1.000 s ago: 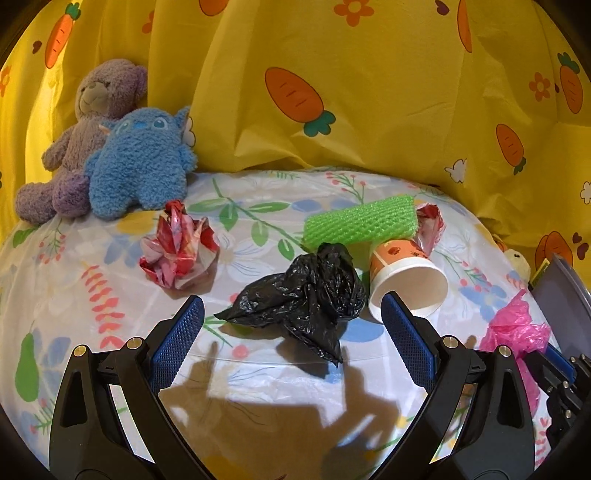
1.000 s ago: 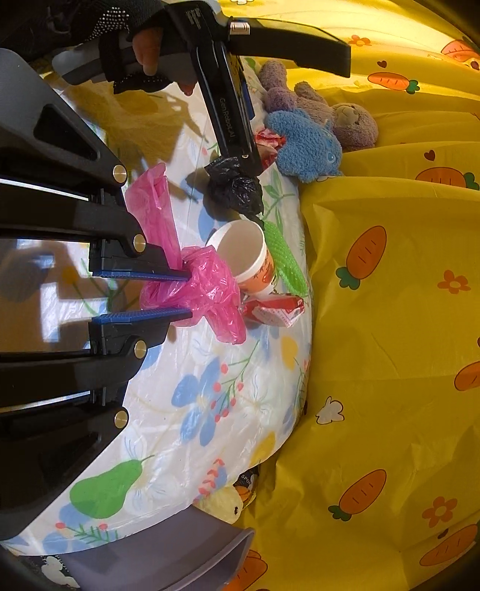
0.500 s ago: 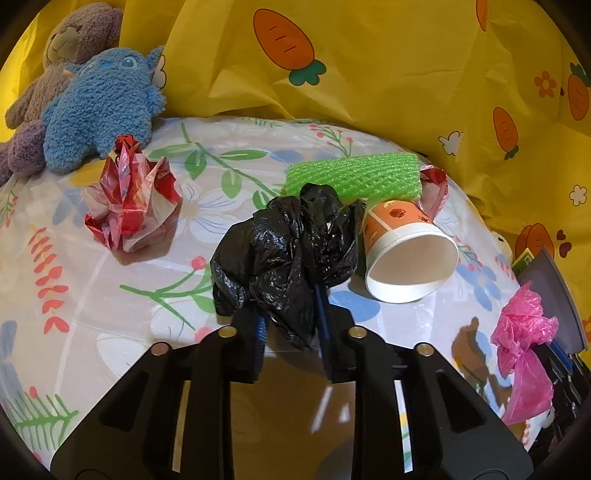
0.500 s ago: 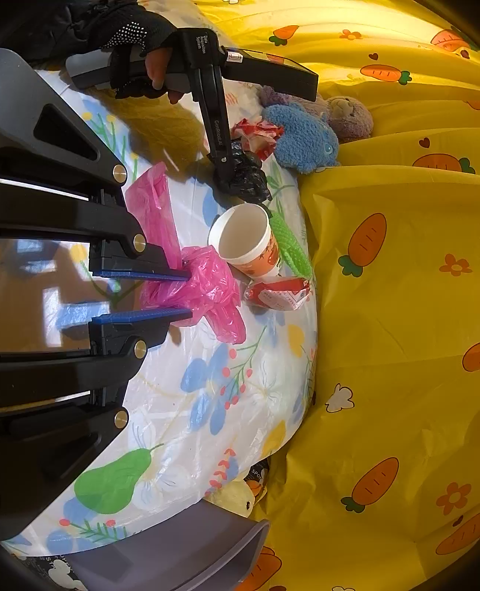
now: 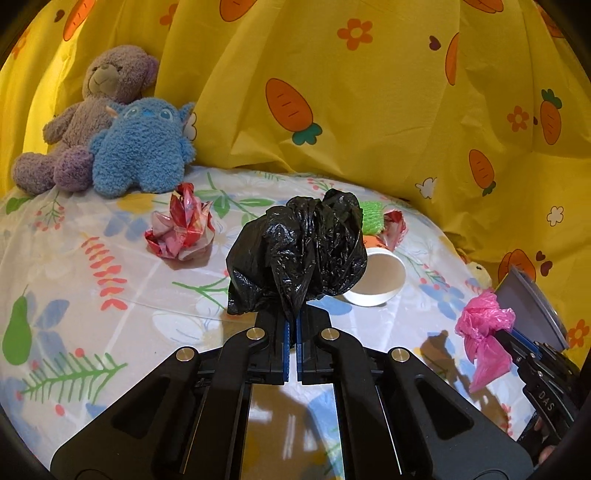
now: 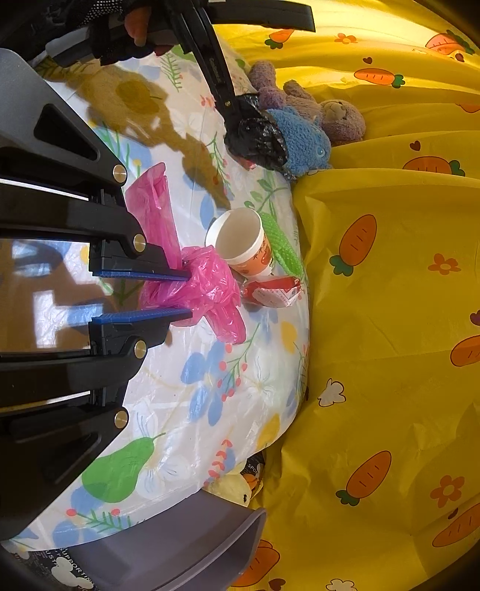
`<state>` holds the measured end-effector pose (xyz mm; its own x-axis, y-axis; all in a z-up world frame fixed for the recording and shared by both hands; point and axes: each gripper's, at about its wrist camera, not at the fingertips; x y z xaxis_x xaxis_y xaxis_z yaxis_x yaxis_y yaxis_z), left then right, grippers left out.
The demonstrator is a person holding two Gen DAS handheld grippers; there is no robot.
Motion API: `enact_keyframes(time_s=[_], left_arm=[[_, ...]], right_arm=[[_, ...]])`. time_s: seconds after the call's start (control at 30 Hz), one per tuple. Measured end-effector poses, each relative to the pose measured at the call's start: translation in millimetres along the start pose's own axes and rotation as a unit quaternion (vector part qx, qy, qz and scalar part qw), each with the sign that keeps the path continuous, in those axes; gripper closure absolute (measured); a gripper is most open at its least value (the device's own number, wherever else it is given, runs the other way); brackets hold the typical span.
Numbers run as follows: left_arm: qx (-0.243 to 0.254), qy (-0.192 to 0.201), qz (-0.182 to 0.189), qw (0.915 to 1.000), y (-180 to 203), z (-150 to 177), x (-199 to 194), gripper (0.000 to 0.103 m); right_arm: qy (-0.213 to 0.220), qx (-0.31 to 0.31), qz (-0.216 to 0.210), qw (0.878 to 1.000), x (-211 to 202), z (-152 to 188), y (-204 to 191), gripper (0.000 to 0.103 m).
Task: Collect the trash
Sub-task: 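Carry the black bag and pink bag over the grey bin with both grippers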
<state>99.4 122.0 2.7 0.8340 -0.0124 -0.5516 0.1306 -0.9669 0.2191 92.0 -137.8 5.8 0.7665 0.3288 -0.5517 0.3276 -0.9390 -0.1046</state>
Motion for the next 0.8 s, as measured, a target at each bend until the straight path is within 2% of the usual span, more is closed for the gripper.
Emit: enact_keyframes(time_s=[0.27,0.8], left_arm=[[0.034,0.024,0.004,0.9991,38,6,-26,0.102],[0.103,0.019,0.074,0.9918,135,22,-31,0.101]], right_arm=[[0.018,0.008,0.01,1.0,-23,2,5,0.088],[0.051,0.029,0.068,0.996,-75,10,50,0.088]])
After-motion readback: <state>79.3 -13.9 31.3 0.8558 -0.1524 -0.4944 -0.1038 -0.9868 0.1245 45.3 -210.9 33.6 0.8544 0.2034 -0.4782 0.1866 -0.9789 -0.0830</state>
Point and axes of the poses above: each gripper's, at about its wrist camera, not at the fingertips, and x roughly the way its jaws point, y to its right, z to its underside, and after that the axes turned 2 degrees about -z, right-handed
